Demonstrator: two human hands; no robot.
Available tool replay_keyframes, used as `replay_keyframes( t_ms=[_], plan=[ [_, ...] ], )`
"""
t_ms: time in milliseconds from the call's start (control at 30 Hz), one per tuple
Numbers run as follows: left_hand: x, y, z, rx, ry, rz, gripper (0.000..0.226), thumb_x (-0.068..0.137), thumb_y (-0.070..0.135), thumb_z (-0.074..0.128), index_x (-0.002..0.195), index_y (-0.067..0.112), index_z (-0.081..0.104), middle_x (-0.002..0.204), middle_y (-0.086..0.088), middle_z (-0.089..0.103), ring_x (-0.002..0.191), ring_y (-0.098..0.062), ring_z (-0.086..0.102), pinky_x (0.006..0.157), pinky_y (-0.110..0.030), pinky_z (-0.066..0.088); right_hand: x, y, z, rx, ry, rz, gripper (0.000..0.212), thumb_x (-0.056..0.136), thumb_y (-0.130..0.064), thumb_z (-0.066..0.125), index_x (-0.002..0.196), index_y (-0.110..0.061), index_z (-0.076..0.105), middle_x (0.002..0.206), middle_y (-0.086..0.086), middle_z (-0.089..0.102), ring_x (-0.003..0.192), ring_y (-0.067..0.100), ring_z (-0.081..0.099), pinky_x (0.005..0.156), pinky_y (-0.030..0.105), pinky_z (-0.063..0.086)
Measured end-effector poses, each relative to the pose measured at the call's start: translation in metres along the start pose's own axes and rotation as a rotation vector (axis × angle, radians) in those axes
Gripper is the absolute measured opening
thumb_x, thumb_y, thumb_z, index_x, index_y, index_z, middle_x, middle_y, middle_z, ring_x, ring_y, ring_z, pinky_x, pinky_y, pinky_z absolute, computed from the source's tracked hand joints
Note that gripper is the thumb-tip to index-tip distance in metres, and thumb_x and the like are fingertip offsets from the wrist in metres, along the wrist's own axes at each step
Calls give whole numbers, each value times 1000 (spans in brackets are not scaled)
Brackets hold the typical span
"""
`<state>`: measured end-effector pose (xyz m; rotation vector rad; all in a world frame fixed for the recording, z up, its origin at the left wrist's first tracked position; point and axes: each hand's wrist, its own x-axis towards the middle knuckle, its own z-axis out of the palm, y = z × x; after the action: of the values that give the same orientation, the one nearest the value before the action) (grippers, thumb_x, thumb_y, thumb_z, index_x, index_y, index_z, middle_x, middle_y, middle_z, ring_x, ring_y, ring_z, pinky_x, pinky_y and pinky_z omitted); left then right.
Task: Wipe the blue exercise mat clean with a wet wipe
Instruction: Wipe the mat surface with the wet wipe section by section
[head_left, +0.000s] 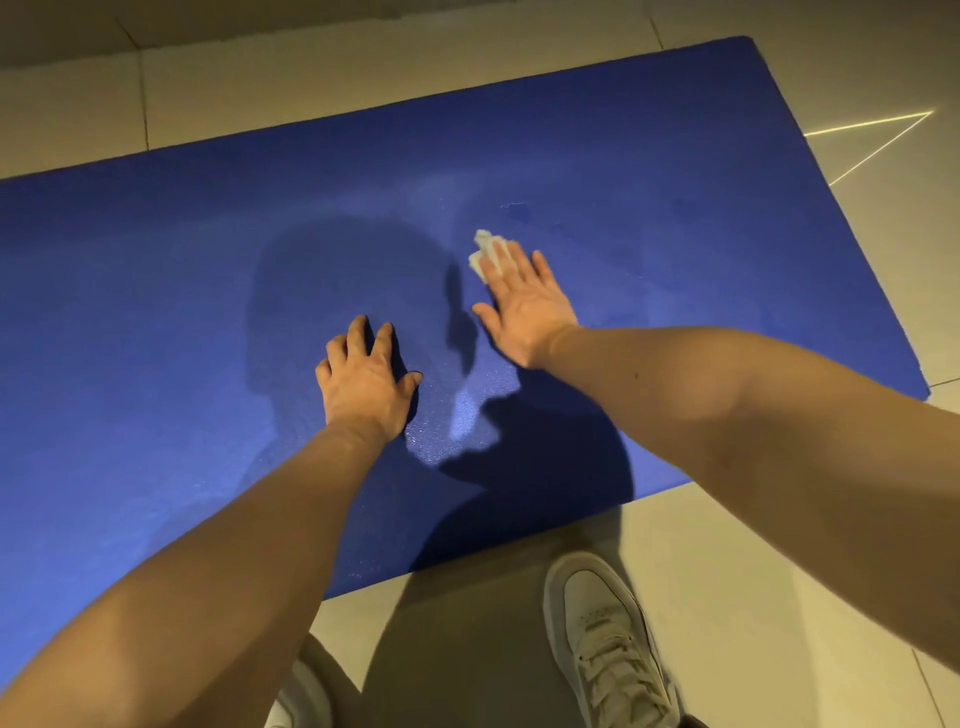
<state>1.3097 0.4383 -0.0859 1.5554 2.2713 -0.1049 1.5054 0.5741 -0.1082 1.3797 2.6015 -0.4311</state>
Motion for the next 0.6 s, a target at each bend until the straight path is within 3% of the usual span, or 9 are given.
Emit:
replay_keyframes(
  t_ms=[167, 267, 367, 467, 600],
  plan=[
    [5, -4, 0, 6, -6, 11, 76, 94, 55, 57, 157, 26, 24, 164, -5, 13, 144, -33, 17, 117, -49, 21, 15, -15, 1, 61, 14, 272, 78, 105, -57, 17, 162, -11, -9, 168, 3, -25, 155, 29, -20, 126, 49, -8],
    [8, -6, -1, -3, 15, 7, 75, 94, 55, 56, 157, 25, 25, 164, -5, 13, 143, -33, 18, 117, -49, 20, 13, -49, 8, 135, 13, 101, 75, 106, -51, 28, 163, -11, 1, 169, -1, -23, 155, 27, -20, 127, 50, -4],
    [11, -6, -2, -2, 17, 0, 76, 94, 56, 56, 157, 25, 25, 164, -5, 13, 144, -33, 17, 117, -48, 19, 6, -66, 20, -59, -22, -102, 73, 107, -52, 24, 164, -13, 2, 169, 1, -21, 157, 27, -13, 127, 50, 5],
    [12, -7, -2, 2, 13, 3, 77, 94, 57, 55, 157, 25, 24, 164, -4, 11, 144, -33, 16, 117, -48, 19, 8, -49, 18, -30, -14, -234, 66, 107, -47, 28, 164, -21, 5, 170, -8, -17, 157, 21, -10, 127, 46, -1],
    [11, -8, -5, 10, -15, 9, 77, 95, 57, 53, 158, 26, 21, 165, -4, 10, 145, -32, 15, 118, -49, 18, 14, -3, -1, 27, 11, -19, 63, 109, -44, 23, 164, -23, 1, 169, -10, -17, 157, 19, -11, 127, 47, -5]
  ],
)
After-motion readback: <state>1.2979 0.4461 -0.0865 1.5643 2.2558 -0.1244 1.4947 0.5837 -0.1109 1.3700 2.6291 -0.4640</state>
